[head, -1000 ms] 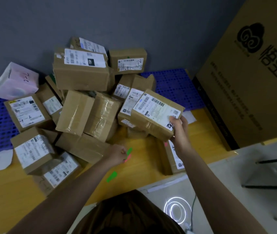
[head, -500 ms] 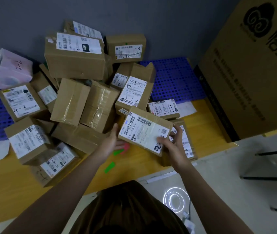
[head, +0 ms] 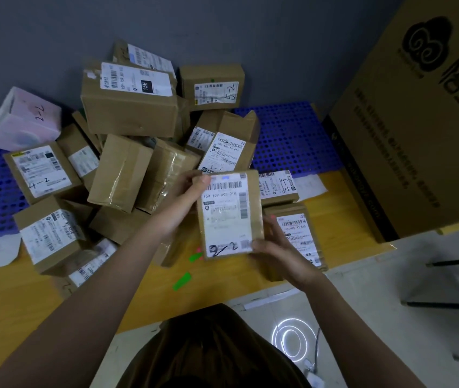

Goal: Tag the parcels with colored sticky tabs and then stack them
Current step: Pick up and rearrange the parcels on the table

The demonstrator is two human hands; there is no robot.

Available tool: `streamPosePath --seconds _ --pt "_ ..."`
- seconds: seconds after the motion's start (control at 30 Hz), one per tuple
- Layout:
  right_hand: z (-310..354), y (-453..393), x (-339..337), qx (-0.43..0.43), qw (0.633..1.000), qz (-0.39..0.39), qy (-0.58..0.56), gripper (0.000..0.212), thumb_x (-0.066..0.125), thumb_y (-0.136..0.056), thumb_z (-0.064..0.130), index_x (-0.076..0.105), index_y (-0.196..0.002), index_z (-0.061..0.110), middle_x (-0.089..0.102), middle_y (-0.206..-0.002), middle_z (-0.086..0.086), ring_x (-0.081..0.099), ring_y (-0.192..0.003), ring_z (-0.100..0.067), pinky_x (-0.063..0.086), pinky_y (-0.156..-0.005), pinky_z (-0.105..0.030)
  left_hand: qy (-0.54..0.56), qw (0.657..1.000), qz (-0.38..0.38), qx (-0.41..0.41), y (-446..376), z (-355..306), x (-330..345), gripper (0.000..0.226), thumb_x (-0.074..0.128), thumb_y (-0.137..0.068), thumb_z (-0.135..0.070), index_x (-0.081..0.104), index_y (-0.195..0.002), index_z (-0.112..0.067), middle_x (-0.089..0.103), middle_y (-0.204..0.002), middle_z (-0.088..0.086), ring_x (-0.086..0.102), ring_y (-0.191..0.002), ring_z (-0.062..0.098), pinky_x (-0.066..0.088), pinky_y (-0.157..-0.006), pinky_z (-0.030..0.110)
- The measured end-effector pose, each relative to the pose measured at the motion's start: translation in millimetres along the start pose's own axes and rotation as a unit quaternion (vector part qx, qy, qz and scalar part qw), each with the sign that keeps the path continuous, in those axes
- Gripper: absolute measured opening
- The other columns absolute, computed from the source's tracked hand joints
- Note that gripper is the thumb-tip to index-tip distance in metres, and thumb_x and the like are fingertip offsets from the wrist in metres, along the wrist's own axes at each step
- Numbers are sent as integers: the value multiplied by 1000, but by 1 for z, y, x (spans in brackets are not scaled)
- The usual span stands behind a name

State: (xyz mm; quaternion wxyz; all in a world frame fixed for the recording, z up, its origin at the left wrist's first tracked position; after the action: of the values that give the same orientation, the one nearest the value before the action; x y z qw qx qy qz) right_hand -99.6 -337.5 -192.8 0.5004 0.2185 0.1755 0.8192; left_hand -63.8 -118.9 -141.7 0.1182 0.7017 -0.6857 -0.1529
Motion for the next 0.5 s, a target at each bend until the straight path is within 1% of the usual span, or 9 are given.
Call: streamPosePath --seconds 0.03,0.1,0.13,0.2,0.23,0.3,0.33,0.4,0.5 --pt "-3 1 3 16 999 27 37 87 75 -66 39 31 -141 35 60 -129 0 58 -118 -21 50 -98 -43 -35 999 9 -5 0 -1 0 39 50 -91 -47 47 -123 -25 61 -101 -11 56 -92 -2 44 -58 6" --pt "-16 6 6 57 994 51 80 89 72 -67 43 28 -143 39 60 -129 2 60 -115 -17 51 -96 -39 -114 992 51 -29 4 8 3 39 51 -86 -57 51 -112 -28 63 -99 -13 57 -89 -4 46 -67 12" --pt "-26 10 7 78 993 42 76 88 70 -66 46 30 -143 38 61 -128 2 61 -113 -16 52 -96 -38 -139 987 72 -47 8 17 4 46 51 -82 -67 55 -107 -29 66 -98 -13 60 -90 -1 51 -75 20" --pt "-45 16 6 114 993 4 36 86 67 -63 51 35 -141 33 62 -124 -2 64 -107 -19 52 -96 -39 -162 980 86 -79 9 40 7 71 51 -70 -82 55 -114 -26 66 -111 -8 62 -99 7 53 -88 37" --pt "-55 17 6 129 991 -14 18 84 66 -64 52 37 -140 32 62 -122 -5 65 -105 -22 52 -95 -38 -144 981 88 -99 10 52 10 70 53 -73 -78 51 -118 -25 62 -118 -7 60 -103 8 53 -90 36" --pt "-72 17 5 149 988 -52 -2 73 65 -74 49 38 -138 29 60 -118 -5 65 -105 -24 52 -93 -35 -117 977 110 -140 13 73 22 36 52 -90 -51 45 -115 -26 57 -120 -5 57 -102 8 53 -85 26" --pt "-79 16 4 153 985 -75 -3 65 63 -82 46 37 -138 27 60 -117 -2 63 -107 -25 52 -93 -33 -124 972 122 -157 14 81 28 27 49 -95 -41 46 -115 -23 56 -123 -2 56 -105 11 52 -86 27" --pt "-89 11 -1 158 980 -123 3 52 56 -94 39 33 -140 26 56 -120 0 57 -114 -26 50 -94 -33 -228 953 130 -153 11 99 31 35 44 -99 -35 49 -125 -12 55 -131 8 56 -113 21 48 -90 33" --pt "-100 2 -6 168 969 -180 6 47 47 -99 37 32 -142 25 52 -124 -4 53 -115 -26 50 -95 -37 -399 900 117 -132 8 121 22 43 42 -101 -30 42 -139 -9 53 -134 12 56 -114 27 41 -79 27"
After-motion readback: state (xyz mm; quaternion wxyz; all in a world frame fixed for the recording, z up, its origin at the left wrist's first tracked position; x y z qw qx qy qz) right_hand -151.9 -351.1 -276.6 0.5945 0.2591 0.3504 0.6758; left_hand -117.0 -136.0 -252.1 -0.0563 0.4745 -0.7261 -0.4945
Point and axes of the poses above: each hand's wrist, its own y-axis away from the middle knuckle, its own x-axis out of the palm, z = x × y, the point moved 5 cm from there along -y, towards the middle knuckle
